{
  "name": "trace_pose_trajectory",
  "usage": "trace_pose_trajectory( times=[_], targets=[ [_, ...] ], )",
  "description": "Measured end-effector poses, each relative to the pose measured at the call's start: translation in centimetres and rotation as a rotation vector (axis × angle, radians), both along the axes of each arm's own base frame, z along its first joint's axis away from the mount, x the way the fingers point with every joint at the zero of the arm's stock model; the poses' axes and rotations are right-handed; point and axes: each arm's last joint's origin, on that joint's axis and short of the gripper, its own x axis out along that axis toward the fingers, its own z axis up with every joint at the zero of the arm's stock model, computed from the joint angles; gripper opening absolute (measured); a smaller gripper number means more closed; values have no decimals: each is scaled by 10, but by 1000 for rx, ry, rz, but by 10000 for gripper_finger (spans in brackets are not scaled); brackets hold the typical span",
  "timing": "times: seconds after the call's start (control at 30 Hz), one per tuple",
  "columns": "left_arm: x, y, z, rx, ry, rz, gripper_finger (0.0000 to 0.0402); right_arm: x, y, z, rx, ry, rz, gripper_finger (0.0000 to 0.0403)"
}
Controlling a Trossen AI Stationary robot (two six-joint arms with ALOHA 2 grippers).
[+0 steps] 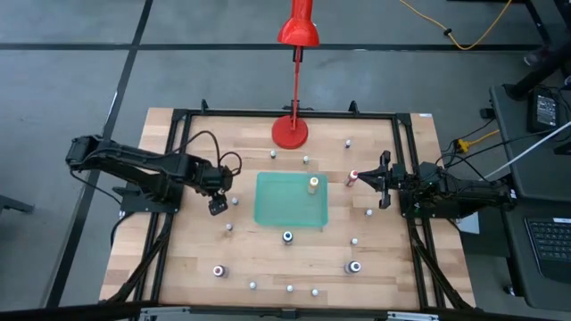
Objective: Pick & Place food coloring
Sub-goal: Put the bottom small blue food coloring bottle into the green bin
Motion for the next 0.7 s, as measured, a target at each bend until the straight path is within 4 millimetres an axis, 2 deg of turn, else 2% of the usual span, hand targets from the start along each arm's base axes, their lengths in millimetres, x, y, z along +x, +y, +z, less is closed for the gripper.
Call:
trace_pose_trajectory(
  times=[0.27,0.53,0.7],
  targets=[
    [0,2,0,97,-4,-24,272,0,0,0,0,0,0,31],
    [6,2,1,98,-47,-81,272,0,0,0,0,0,0,31],
    [14,-2,-7,88,-25,-169,272,0,0,0,0,0,0,31]
  ],
)
